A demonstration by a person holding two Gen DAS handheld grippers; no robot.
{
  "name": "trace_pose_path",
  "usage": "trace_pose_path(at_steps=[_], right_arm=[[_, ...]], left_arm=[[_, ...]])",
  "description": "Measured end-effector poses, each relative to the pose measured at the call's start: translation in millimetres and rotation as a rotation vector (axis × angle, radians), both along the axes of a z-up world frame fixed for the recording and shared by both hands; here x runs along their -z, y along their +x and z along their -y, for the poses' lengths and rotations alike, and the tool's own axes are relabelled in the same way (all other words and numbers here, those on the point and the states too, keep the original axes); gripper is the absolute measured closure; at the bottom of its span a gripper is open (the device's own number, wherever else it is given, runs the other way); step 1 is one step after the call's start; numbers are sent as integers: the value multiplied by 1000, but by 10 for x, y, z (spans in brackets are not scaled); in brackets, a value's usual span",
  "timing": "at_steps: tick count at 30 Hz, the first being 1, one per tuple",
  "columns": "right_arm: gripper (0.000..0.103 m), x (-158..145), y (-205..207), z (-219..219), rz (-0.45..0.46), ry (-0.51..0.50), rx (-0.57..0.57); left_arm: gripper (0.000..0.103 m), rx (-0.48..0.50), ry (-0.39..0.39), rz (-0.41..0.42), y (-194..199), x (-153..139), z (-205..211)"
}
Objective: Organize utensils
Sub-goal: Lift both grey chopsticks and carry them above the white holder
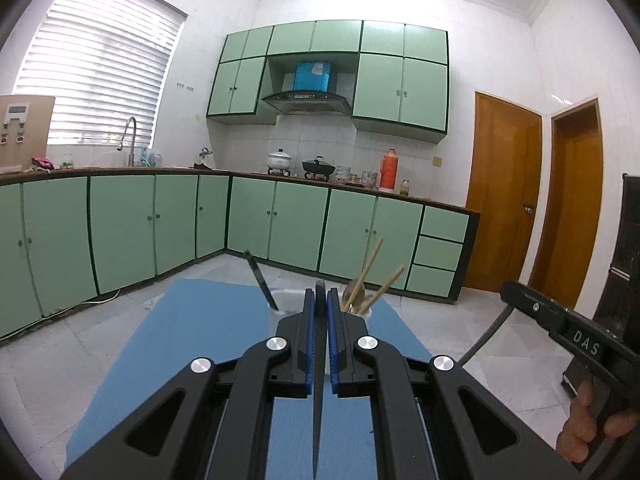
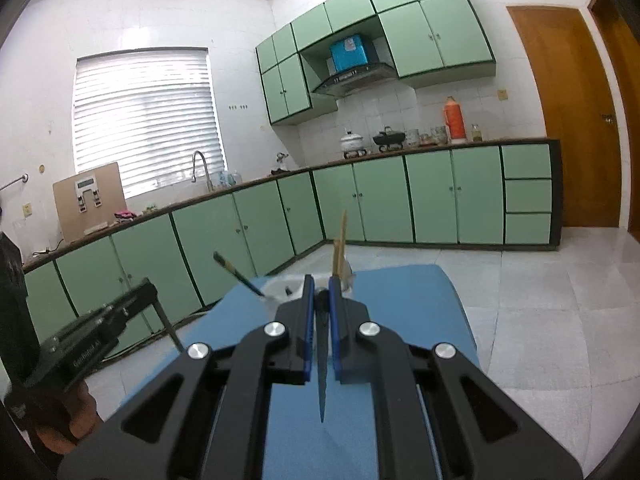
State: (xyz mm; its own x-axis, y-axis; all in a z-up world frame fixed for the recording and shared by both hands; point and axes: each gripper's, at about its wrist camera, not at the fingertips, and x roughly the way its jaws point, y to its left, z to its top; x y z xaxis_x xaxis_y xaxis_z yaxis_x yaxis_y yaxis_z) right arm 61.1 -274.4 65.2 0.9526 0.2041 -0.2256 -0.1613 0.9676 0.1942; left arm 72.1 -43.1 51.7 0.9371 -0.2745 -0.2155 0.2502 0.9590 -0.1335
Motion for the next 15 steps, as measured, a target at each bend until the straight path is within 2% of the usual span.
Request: trace_pose_path(at_steps=[7,15], right_arm=[[97,-390,299,-111,56,-6,-34],[97,-912,615,-175,144,-44,-38]], left_arm=[[97,0,-18,61,241,-333,0],[97,6,-26,173,659,-892,101]])
